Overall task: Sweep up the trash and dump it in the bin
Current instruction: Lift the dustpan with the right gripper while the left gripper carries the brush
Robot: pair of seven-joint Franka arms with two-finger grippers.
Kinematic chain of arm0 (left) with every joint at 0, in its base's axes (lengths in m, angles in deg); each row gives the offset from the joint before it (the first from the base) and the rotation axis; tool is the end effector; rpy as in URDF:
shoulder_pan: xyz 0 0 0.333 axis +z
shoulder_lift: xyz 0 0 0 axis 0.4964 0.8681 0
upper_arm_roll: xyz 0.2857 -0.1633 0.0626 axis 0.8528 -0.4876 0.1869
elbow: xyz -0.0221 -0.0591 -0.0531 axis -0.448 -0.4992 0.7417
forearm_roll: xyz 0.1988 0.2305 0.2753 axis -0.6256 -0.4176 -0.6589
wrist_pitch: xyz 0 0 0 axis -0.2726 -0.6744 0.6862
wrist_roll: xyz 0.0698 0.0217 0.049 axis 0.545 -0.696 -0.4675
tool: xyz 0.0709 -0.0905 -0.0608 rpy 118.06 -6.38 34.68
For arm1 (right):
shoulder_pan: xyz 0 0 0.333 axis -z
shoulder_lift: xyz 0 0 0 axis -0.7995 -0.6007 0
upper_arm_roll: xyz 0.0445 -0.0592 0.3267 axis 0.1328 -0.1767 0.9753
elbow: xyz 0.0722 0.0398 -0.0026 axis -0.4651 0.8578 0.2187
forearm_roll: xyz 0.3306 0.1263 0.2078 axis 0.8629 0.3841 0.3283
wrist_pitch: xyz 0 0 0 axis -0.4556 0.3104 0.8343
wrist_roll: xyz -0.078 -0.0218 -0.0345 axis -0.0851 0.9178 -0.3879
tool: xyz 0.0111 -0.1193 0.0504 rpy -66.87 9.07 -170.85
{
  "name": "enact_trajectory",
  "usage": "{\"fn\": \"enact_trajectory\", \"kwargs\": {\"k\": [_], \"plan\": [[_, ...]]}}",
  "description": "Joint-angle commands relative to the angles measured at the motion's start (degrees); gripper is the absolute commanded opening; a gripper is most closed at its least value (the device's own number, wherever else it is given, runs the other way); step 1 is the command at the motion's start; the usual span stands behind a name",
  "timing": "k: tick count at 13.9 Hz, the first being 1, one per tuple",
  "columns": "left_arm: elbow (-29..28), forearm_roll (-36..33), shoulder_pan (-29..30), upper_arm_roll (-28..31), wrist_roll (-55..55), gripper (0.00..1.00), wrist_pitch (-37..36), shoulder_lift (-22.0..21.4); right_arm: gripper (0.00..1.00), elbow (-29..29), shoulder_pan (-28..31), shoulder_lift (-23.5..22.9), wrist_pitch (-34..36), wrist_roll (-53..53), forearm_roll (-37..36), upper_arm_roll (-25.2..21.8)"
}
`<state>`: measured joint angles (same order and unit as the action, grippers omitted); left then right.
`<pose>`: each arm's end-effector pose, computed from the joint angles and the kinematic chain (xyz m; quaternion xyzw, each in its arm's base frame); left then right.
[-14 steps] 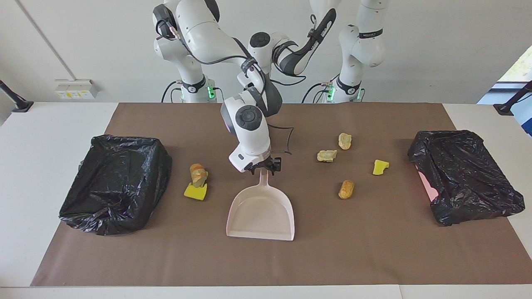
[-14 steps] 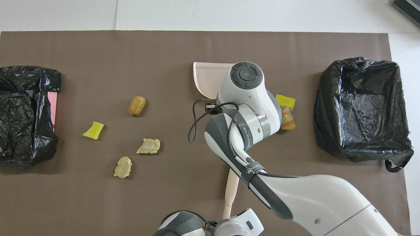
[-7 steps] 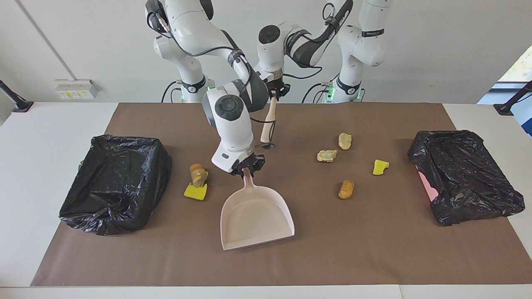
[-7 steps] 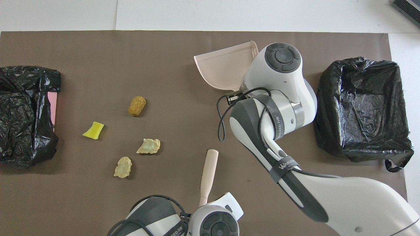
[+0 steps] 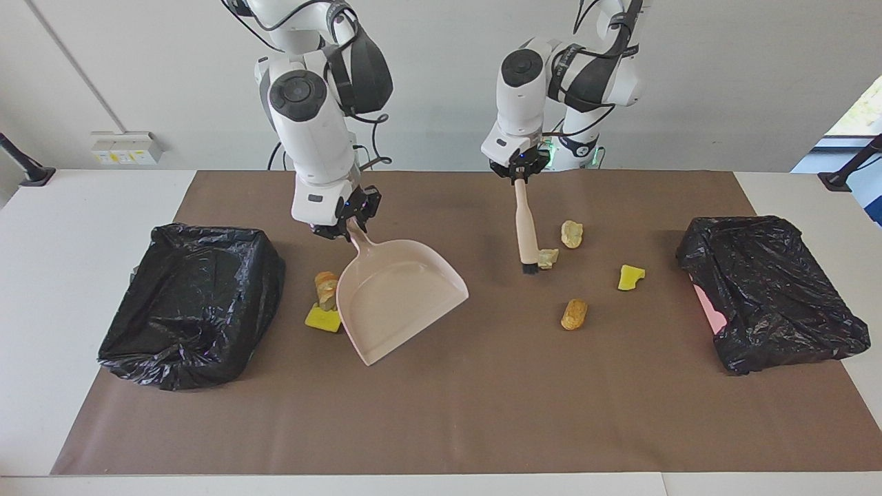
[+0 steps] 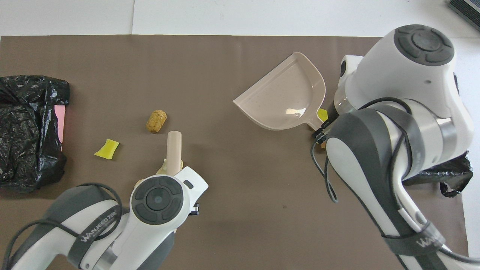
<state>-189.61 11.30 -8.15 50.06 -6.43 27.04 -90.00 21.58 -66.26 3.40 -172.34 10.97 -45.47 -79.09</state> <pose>0.3808 -0.2776 0.4299 -0.9926 -0.0026 0.0787 0.0928 0.5895 0.1727 0.5246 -0.9312 -0.3558 0.0696 0.0379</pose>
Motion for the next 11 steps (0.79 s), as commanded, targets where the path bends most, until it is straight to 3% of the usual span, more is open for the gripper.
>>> {"fn": "enact_trajectory", "kwargs": {"k": [1, 3, 8, 11], "plan": [[-1.68, -3.89, 6.42, -0.95, -0.11, 0.00, 0.54, -0.92, 0.00, 6.25, 2.01, 3.82, -0.16, 16.73, -1.85, 0.50], [-3.16, -6.10, 10.99, -0.95, -0.02, 0.00, 3.60, -0.92, 0.00, 8.11, 1.50, 4.10, -0.77, 23.19, -3.18, 0.59], [-8.70, -12.42, 22.07, -0.95, 4.37, 0.00, 11.68, -0.48, 0.00, 9.17, -4.83, -0.64, -6.56, 23.21, -5.91, 0.68], [-10.11, -13.05, 27.44, -0.95, 7.61, 0.00, 13.29, 0.39, 0.00, 13.64, -8.53, -1.00, -11.31, 20.41, -6.43, 0.68]]}}
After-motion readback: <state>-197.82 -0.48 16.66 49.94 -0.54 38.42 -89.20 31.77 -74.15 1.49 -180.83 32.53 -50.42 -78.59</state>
